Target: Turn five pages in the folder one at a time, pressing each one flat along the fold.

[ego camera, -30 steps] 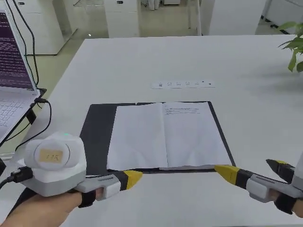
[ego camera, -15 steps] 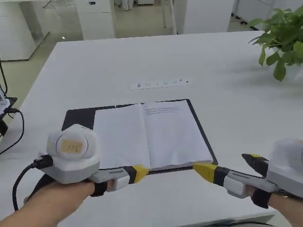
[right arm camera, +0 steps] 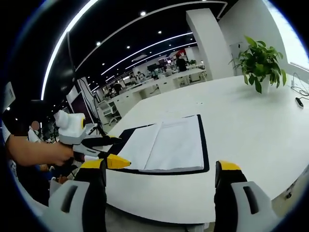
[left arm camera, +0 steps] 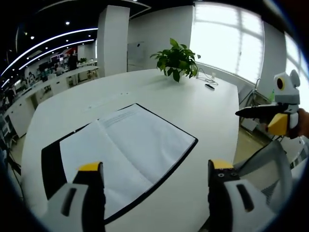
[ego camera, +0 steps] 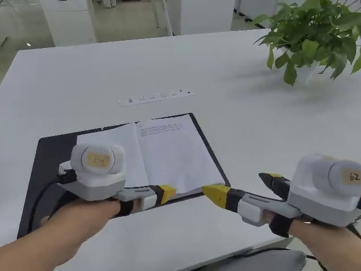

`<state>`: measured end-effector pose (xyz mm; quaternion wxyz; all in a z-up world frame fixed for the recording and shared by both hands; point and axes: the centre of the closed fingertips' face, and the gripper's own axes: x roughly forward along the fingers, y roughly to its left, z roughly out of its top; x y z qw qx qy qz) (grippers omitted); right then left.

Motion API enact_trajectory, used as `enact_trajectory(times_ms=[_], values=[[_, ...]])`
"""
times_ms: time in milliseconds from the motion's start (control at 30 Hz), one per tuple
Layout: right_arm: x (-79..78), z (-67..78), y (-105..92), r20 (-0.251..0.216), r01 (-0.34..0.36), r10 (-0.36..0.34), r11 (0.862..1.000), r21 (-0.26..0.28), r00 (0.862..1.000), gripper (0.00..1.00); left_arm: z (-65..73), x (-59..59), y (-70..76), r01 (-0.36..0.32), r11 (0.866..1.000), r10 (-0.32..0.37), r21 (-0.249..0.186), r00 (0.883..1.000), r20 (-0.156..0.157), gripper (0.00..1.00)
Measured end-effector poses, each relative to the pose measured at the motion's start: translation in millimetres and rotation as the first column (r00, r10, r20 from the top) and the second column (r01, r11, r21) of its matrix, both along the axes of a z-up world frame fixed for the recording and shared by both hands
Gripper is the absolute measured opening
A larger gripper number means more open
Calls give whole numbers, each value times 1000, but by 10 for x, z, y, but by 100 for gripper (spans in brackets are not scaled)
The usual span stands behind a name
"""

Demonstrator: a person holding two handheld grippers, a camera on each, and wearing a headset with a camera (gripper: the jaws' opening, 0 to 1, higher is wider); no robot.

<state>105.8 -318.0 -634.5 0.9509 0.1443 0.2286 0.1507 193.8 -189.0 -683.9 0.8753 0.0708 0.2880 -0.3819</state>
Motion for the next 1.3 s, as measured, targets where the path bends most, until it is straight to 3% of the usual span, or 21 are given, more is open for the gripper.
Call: enact_trajectory(times_ms=[133,167,567,700,933,1133,1300], values=[[-22,25,-11,6,17,-17,1000,7,1000,93,-96,43,-160,25,1000,-25,6,1000,-11,88],[-49,34,-25,7,34,-34,999,5,999,93,-185,94,-336,51,999,-51,-2,999,-17,87],[-74,7,-99,-7,73,-73,997,13,997,93,-404,224,-750,82,997,-82,-15,996,-17,81],[-64,2,-141,-9,89,-89,996,16,996,93,-477,261,-823,84,996,-84,-7,996,-14,79],[-33,-36,-193,-21,111,-110,994,26,994,92,-560,373,-959,72,997,-72,-1,997,25,72],[-7,-49,-234,-23,126,-126,991,35,992,92,-633,382,-1070,85,996,-86,19,995,45,65],[29,-70,-263,-29,131,-130,990,43,991,92,-709,427,-1094,63,998,-64,27,997,46,61]])
